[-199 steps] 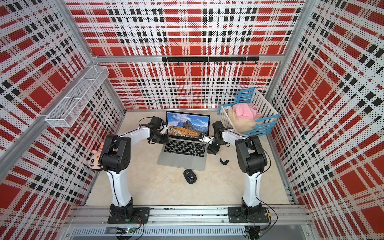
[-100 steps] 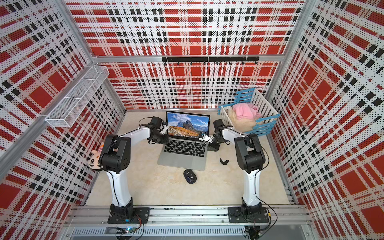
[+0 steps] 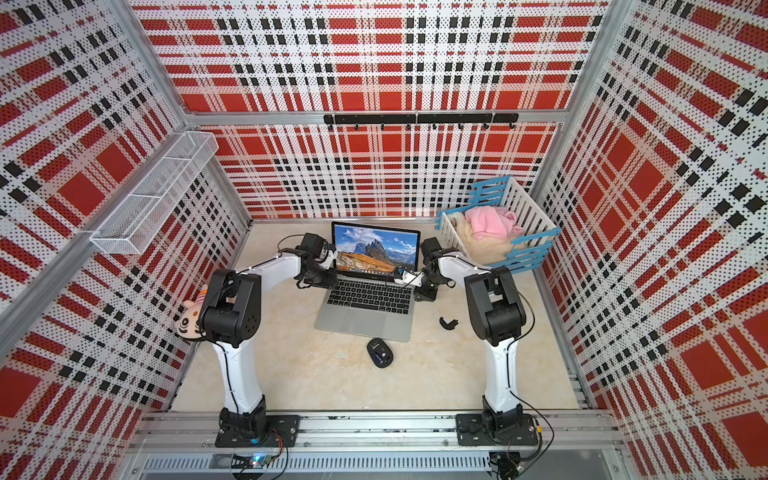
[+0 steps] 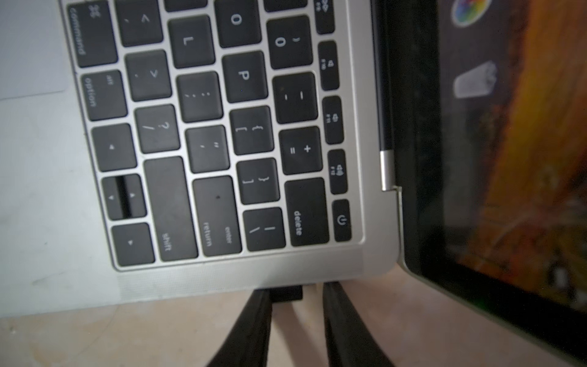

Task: Remove the wireless mouse receiver from the laptop
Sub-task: Take out the USB plug from the USB port.

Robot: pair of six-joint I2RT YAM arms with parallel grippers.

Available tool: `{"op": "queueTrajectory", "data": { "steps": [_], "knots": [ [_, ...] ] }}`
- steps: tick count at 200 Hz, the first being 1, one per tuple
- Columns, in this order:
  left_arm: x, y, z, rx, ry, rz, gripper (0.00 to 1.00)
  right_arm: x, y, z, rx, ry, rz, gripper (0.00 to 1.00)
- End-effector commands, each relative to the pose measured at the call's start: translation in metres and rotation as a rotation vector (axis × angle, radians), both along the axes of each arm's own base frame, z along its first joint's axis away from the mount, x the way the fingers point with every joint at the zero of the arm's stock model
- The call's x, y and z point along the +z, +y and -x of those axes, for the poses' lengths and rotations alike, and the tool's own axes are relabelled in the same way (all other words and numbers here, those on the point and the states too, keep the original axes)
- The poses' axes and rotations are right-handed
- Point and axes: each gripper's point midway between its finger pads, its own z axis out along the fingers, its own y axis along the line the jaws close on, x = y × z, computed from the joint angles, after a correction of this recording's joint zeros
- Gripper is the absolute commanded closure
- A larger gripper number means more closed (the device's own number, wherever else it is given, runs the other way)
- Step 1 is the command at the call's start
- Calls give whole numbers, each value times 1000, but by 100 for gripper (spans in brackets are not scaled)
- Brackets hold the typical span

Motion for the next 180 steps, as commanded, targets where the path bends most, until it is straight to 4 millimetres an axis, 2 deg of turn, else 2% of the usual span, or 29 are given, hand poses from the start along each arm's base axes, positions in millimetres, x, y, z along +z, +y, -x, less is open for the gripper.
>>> {"op": "queueTrajectory", "data": {
  "steps": [1,47,85,109,180],
  "knots": [
    [-47,6,49,-31,211,-56,66,-28,3,15,36,79,67,66],
    [-47,6,49,-31,211,-51,66,-37,15,11,78,114,116,66],
    [-47,5,50,-31,213,-51,67,-43,20,11,88,124,130,77],
    [-48,6,49,-32,213,-53,67,-43,22,12,94,108,135,78],
    [-52,24,50,2,210,-155,67,-34,7,11,92,48,196,81]
  ]
}}
